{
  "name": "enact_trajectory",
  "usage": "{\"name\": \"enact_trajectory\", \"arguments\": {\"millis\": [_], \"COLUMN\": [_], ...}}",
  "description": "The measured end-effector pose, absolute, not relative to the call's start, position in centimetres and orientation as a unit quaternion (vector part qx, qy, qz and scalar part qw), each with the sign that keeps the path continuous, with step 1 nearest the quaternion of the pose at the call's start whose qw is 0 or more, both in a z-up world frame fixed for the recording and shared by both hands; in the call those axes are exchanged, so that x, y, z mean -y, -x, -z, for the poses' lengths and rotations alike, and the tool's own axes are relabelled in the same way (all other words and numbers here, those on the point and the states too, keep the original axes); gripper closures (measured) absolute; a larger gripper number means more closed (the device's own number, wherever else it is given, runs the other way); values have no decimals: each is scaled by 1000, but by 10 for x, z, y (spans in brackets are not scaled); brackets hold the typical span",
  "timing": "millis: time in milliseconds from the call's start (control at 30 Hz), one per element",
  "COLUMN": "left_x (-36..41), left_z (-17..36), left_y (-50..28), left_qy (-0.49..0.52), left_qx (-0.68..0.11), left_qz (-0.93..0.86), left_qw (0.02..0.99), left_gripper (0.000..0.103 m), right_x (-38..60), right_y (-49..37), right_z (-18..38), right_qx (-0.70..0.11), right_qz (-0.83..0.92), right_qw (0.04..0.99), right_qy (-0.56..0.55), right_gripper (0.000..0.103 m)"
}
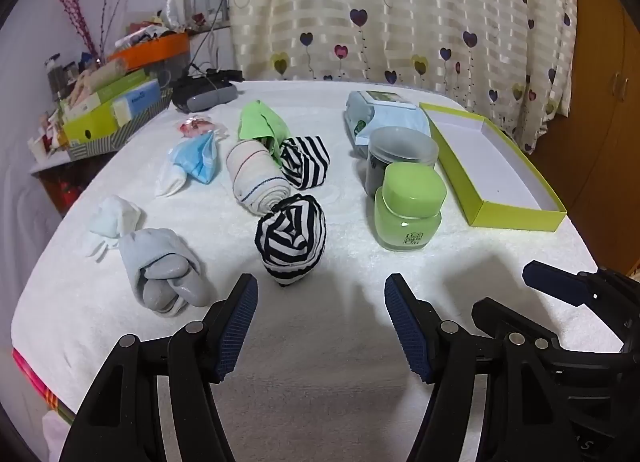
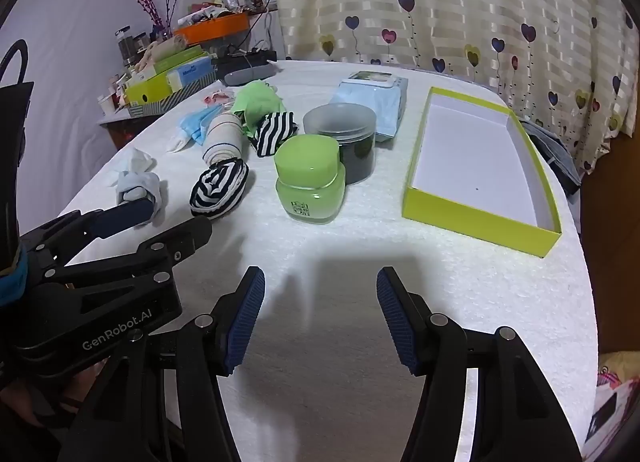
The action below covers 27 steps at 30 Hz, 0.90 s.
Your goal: Organize soft objects
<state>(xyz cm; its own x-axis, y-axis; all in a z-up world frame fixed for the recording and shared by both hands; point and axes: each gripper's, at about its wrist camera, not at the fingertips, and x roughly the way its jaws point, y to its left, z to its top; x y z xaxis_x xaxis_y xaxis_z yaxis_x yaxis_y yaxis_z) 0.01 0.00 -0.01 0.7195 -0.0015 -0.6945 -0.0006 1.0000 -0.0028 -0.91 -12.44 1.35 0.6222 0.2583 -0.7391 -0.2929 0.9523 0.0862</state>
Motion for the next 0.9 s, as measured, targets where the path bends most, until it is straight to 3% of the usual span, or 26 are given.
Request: {"name": "enact_trajectory", "arguments": {"millis": [900], "left_x": [-4], "left_z": [4], "left_y": [-1], "left_qy": [2], "left_qx": [-376], "left_qz": [-1], "left_qw": [927], "left_gripper": [36], "right_x": [121], "right_y": [8], "right_z": [-15], "right_qx": [-405], "right_qz": [-154], "right_qw": [901], "right_qy": [22], "right_gripper": [44]}}
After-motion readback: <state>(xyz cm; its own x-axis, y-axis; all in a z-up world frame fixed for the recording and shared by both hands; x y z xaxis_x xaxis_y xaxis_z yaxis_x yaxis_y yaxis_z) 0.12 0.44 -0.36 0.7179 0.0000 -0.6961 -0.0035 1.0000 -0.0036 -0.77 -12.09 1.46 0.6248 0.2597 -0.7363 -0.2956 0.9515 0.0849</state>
